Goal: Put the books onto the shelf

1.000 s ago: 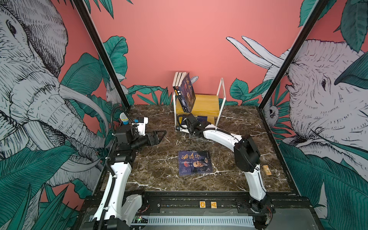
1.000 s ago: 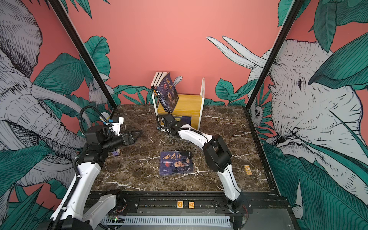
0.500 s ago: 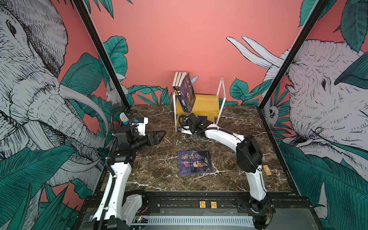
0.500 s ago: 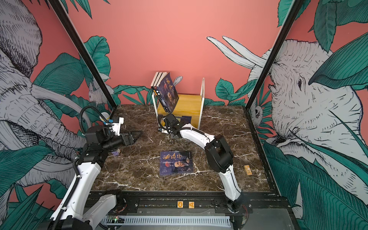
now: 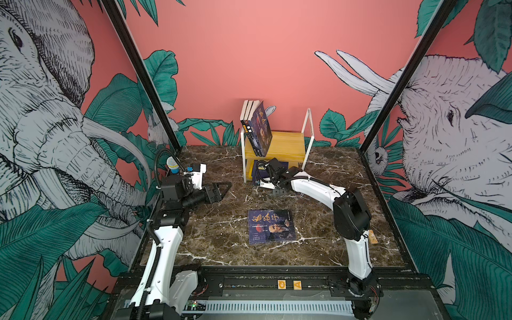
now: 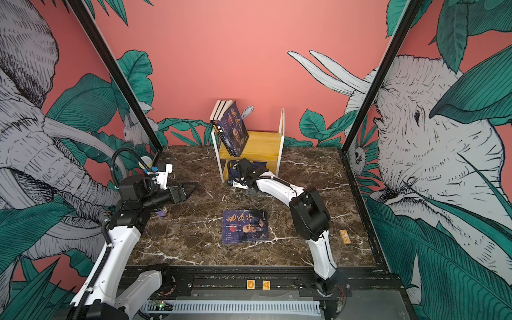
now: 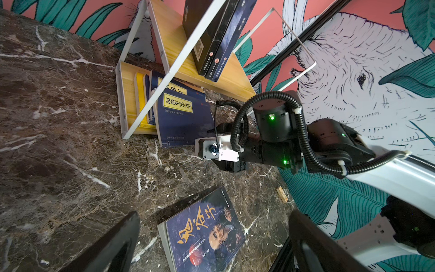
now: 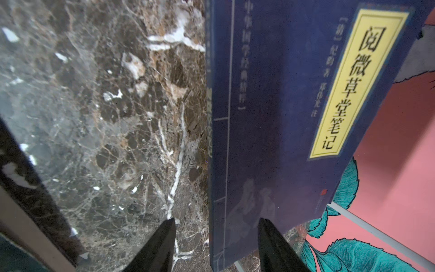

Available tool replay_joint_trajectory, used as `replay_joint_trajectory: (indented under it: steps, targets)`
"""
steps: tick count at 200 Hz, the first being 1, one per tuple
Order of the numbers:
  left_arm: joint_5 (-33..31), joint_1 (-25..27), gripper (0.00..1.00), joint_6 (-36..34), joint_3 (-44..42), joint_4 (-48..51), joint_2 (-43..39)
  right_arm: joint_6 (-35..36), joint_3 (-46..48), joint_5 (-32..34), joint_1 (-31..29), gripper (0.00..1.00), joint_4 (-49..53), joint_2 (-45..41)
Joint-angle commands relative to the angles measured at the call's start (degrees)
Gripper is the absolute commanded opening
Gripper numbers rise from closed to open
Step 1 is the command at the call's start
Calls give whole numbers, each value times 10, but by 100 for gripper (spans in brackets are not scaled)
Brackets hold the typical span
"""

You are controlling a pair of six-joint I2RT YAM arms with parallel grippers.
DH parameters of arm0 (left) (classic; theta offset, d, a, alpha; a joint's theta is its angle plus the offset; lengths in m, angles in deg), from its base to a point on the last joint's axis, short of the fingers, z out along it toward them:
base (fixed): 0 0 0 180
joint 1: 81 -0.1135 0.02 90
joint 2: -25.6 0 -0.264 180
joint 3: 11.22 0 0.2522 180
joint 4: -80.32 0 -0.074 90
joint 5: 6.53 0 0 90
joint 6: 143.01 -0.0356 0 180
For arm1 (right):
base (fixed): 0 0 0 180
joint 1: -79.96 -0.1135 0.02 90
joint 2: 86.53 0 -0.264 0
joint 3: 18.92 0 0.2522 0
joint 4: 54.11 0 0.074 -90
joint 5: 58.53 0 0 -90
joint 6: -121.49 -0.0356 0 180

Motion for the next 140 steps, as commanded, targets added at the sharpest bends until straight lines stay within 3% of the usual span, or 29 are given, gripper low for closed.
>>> replay_joint_trajectory:
  steps: [1, 93, 140]
  targets:
    - [10, -3, 99, -7, -7, -15, -8, 4, -6, 7, 3, 53, -30, -4]
    - [13, -4, 99, -8, -7, -16, -7, 3, -62, 18, 4, 49, -42, 42]
    - [11, -5, 99, -10, -9, -16, -9, 2, -51, -70, 6, 60, 35, 7]
